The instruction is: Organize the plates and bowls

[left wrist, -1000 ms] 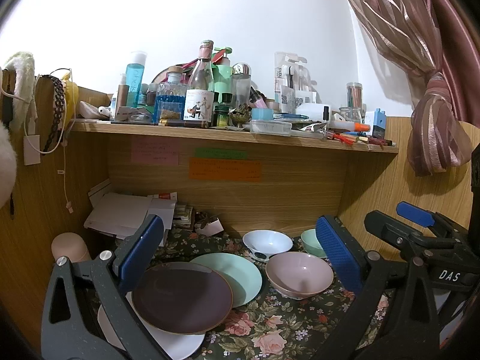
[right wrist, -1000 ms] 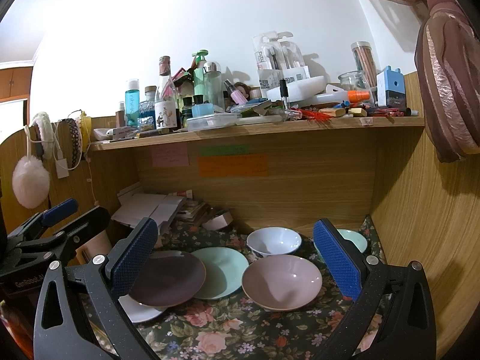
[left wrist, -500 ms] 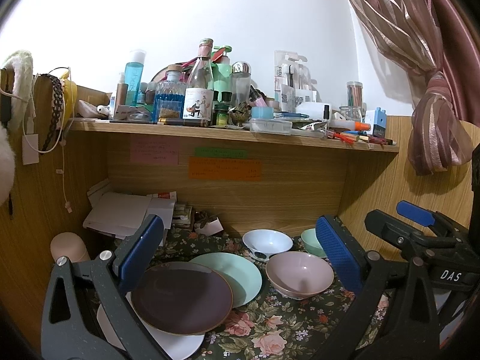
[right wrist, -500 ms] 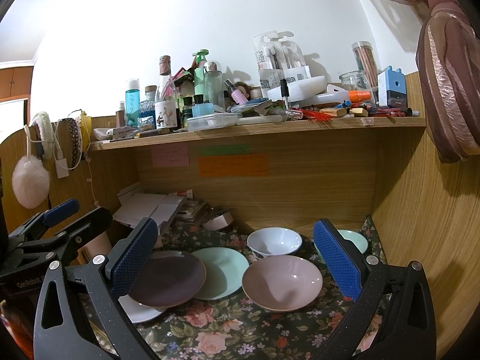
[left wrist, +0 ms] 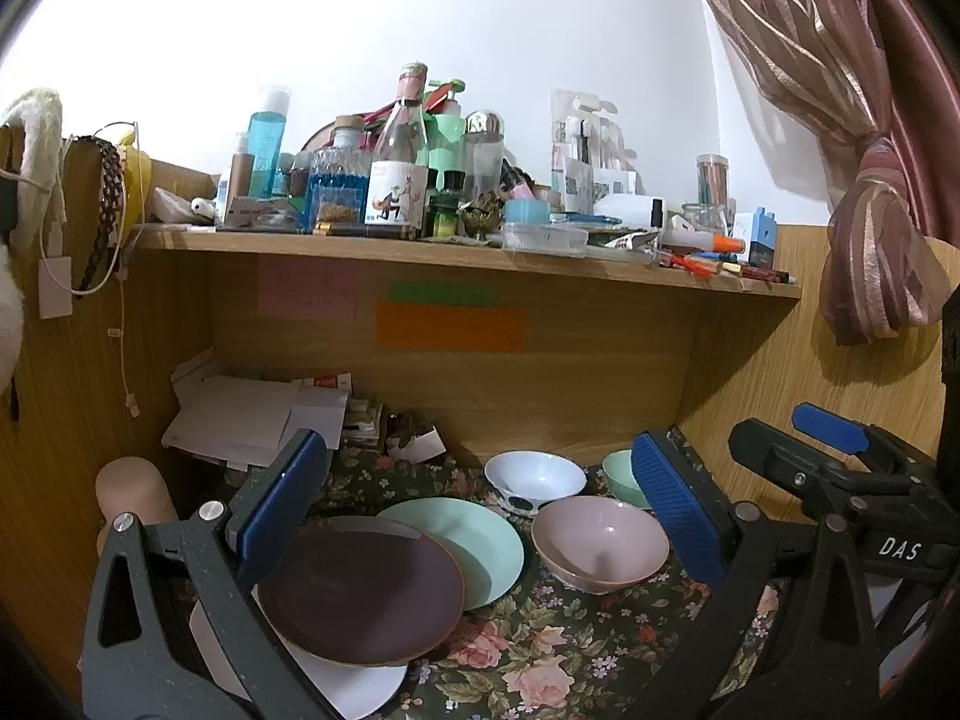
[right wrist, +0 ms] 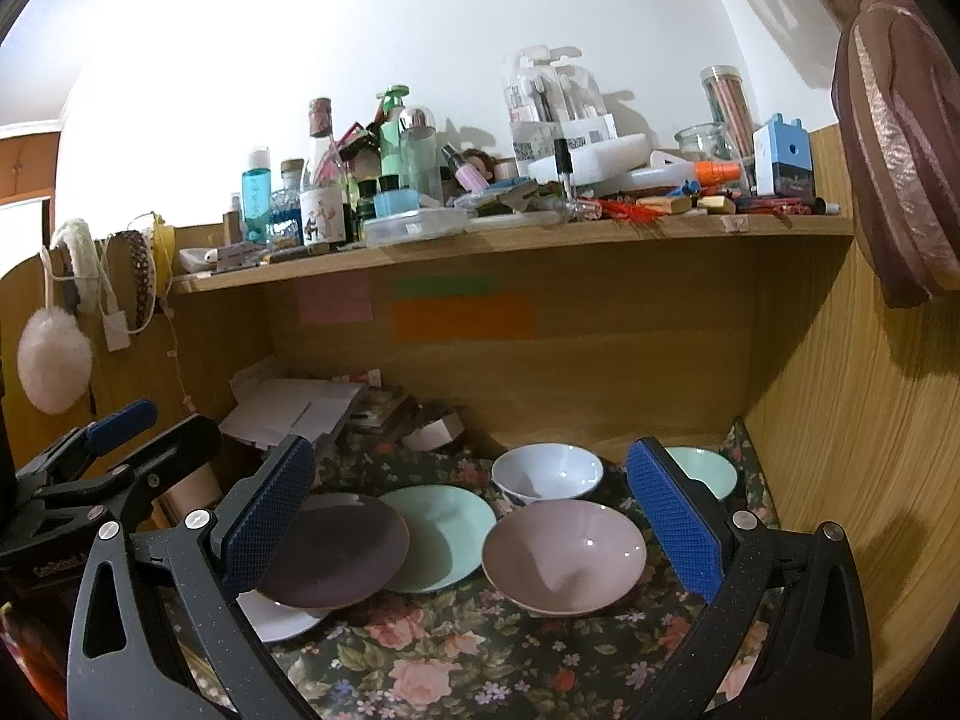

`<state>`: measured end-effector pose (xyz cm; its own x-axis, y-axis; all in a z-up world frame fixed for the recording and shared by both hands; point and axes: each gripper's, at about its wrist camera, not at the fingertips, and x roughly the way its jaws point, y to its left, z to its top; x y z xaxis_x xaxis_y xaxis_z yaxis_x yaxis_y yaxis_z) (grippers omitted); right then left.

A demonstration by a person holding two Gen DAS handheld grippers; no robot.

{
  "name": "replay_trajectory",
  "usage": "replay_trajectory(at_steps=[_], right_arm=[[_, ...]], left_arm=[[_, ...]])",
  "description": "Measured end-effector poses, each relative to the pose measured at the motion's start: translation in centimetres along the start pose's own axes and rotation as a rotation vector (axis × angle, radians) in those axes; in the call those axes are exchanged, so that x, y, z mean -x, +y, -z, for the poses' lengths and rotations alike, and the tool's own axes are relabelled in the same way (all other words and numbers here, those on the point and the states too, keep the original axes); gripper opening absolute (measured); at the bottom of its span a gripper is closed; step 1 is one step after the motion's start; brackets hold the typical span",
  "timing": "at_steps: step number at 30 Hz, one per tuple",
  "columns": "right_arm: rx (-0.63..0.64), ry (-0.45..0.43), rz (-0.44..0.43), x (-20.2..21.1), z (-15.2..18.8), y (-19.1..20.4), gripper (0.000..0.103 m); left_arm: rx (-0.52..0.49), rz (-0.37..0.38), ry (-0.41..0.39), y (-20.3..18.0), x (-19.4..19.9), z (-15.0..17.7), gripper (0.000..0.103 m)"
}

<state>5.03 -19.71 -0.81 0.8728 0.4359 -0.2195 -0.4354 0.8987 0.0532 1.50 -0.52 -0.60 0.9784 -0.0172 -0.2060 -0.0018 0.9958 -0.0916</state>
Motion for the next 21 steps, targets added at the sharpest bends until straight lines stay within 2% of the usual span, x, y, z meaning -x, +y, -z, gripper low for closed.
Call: replay_trajectory(at_steps=[9, 14, 21], right_arm=[[0.0, 0.099, -0.011, -3.2, 1.4, 0.2, 0.103], [0.004, 0.186, -0.037, -6.1, 2.6, 0.7, 0.103], [0.018, 0.295, -0.082, -10.2, 4.7, 1.8, 0.103]], left_arm=[[0.022, -0.027, 0.074, 1.7, -1.9, 1.6, 0.103], [0.04, -0.056, 0.154, 3.5, -4.0, 3.2, 0.103], [0.074, -0.133, 0.259, 7.3, -6.9, 5.8, 0.103]])
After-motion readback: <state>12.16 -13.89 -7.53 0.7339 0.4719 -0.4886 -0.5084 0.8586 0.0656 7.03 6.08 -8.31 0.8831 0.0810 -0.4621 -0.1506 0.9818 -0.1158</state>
